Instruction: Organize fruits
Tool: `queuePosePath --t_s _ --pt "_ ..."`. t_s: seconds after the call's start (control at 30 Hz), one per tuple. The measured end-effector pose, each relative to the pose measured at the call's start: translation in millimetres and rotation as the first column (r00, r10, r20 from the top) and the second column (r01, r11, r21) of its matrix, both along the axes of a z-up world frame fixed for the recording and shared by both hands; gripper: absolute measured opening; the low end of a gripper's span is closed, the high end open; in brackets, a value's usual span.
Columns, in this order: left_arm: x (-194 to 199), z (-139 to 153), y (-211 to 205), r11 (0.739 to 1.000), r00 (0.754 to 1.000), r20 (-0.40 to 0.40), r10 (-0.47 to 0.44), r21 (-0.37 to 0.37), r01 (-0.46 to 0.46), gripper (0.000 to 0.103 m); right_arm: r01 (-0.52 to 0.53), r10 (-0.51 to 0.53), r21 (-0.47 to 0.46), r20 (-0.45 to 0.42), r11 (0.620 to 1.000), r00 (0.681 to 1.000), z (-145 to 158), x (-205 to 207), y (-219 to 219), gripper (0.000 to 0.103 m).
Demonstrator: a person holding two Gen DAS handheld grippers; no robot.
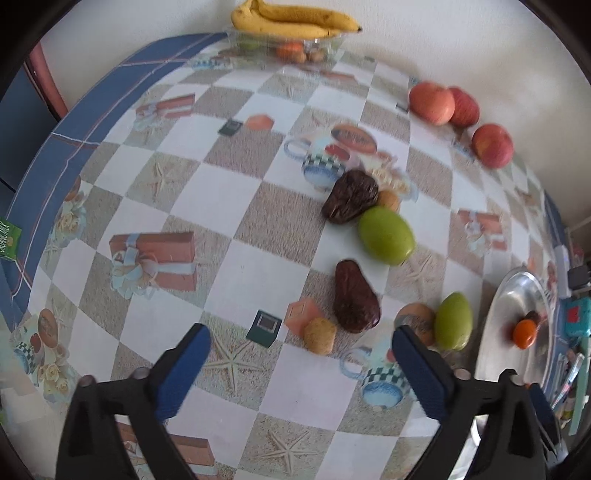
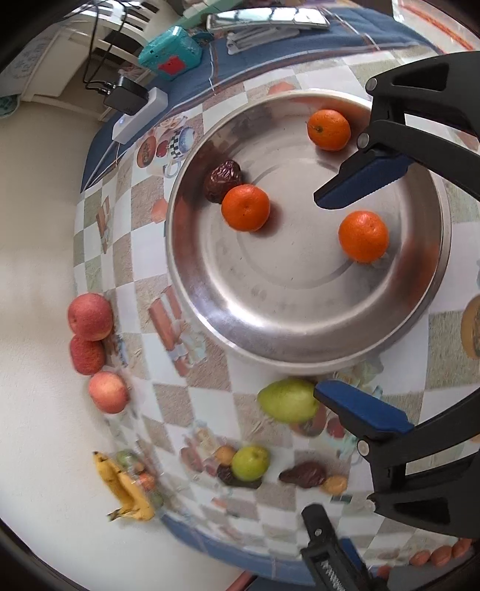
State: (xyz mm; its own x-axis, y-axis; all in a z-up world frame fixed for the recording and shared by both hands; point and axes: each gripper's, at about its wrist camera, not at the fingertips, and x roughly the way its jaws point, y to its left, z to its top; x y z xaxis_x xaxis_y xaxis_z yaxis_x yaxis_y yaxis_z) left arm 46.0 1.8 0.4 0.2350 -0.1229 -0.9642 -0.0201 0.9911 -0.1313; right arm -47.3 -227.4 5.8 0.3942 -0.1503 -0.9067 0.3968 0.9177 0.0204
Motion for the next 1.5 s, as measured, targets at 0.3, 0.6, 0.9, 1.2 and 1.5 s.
queuePosePath --t_s 0.3,0.6,0.9,1.2,1.5 --pt "-1 -9 2 1.0 1.0 -0.015 0.001 0.015 -0.001 0.103 0.022 -0.022 0.017 -0.033 1.0 0.999 -10 -2 -3 0.094" --pt "9 -7 26 0.997 0.997 -0.014 0.08 -0.019 -0.081 0.103 -0.054 0.055 0.086 0.0 0.995 0.999 -7 15 25 0.094" --pt "19 -4 52 0.984 0.987 0.029 0.161 -0.081 -0.158 0.103 -0.162 0.157 0.079 0.07 0.984 0.985 2 33 60 0.094" --pt "14 -15 45 0.982 0.99 -0.043 0.133 -0.126 -0.138 0.102 -0.206 0.201 0.057 0.08 0.977 0.976 2 42 66 0.072" --pt "3 -26 18 0.992 0.995 -0.095 -0.004 -0.124 -0.008 0.076 -0.245 0.244 0.032 0.039 0.969 0.969 -12 56 74 0.057"
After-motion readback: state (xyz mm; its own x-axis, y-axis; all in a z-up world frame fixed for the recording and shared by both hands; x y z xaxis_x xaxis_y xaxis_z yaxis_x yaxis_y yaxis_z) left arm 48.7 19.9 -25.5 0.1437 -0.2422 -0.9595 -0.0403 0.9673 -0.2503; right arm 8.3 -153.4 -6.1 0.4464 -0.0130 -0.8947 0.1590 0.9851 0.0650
